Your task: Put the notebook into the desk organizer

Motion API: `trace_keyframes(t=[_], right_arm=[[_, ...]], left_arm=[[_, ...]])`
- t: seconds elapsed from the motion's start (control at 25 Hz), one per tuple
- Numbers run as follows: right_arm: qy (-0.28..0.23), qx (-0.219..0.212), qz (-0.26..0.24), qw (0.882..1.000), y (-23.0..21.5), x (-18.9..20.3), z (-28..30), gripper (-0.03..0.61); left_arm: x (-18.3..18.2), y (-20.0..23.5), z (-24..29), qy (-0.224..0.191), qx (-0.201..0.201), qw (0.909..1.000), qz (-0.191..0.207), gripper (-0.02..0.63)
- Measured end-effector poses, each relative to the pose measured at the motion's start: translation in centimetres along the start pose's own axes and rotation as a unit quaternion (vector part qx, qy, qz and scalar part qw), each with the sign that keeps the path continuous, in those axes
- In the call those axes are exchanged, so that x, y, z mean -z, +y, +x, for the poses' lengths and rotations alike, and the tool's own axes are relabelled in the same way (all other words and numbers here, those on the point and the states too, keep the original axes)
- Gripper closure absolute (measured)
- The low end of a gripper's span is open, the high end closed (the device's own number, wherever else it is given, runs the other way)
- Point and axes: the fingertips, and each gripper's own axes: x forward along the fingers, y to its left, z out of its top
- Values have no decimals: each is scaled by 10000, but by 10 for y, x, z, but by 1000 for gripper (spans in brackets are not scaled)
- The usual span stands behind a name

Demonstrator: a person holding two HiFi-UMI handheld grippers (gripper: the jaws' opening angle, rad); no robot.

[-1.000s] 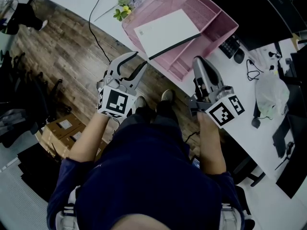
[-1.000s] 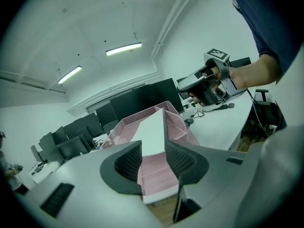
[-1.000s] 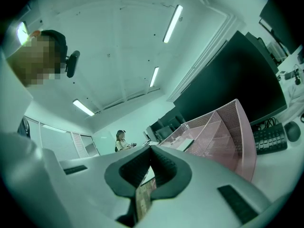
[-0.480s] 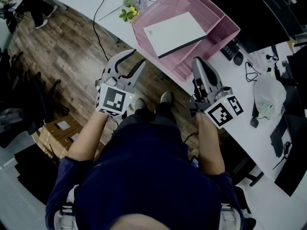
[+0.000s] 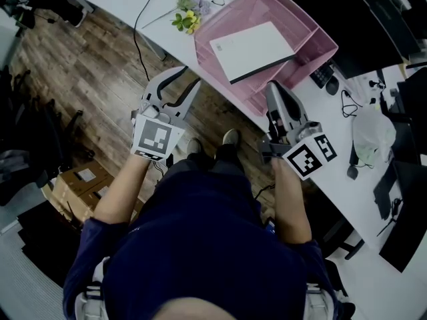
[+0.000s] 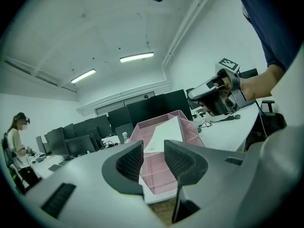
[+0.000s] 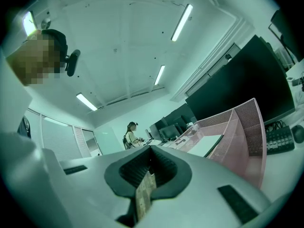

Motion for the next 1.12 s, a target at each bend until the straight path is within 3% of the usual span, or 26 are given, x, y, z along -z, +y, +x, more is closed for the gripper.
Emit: trace_keyframes(t=[1.12], right_arm=[[244,-193,-201,9993,16,3,31,575]], left_arm=[[-8,36,-10,-433,-311,9966,-627,548]])
